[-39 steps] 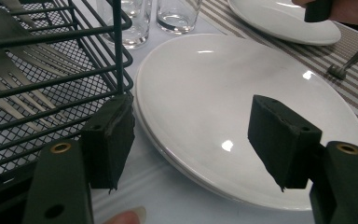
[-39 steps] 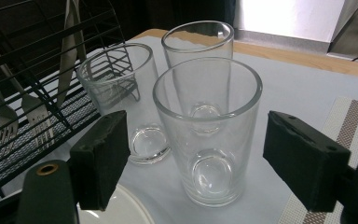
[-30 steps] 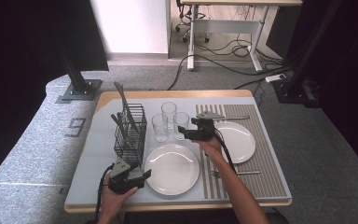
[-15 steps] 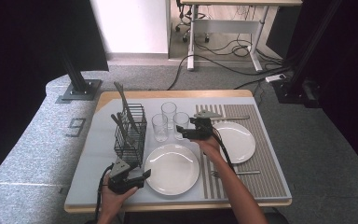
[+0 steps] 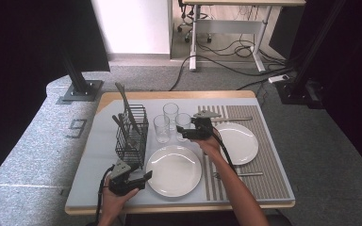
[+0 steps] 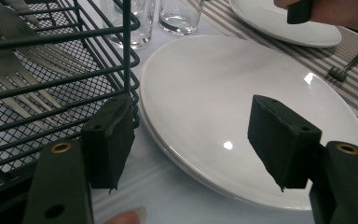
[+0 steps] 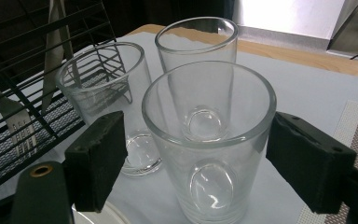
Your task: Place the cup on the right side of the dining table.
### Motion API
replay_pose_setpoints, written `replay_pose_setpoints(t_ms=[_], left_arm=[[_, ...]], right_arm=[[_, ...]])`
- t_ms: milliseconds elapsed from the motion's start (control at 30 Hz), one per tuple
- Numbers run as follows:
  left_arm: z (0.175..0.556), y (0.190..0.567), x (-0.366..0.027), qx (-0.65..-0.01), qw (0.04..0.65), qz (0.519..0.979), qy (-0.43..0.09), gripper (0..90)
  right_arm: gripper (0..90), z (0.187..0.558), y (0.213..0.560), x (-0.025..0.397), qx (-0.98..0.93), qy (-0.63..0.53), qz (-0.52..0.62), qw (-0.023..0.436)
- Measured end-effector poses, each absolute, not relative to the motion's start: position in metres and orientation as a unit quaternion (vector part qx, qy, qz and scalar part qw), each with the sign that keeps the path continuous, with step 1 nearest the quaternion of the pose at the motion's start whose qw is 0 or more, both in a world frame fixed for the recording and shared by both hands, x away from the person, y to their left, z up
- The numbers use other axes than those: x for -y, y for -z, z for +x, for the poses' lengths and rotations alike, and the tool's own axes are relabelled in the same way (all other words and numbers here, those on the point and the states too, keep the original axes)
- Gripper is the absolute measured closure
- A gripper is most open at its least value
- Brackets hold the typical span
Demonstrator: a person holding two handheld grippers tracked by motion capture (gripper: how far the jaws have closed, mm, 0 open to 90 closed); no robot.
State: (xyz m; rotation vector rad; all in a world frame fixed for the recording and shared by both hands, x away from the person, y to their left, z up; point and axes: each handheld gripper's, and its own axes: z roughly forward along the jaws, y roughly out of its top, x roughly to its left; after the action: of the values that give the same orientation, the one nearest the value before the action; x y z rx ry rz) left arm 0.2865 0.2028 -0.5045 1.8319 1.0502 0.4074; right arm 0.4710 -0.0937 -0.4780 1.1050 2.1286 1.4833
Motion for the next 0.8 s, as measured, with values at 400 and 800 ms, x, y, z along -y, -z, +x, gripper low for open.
replay_pose_setpoints(t_ms=[400, 800], left_arm=[[0.287, 0.505, -0.203, -0.43, 0.475, 0.749, -0.167, 31.6], [0.287, 0.505, -0.205, -0.431, 0.477, 0.748, -0.167, 31.6]], right_arm=[[15.1, 0.477, 0.48, 0.086, -0.752, -0.499, 0.392, 0.178], [17.0, 0.482, 0.486, 0.08, -0.757, -0.485, 0.393, 0.193]])
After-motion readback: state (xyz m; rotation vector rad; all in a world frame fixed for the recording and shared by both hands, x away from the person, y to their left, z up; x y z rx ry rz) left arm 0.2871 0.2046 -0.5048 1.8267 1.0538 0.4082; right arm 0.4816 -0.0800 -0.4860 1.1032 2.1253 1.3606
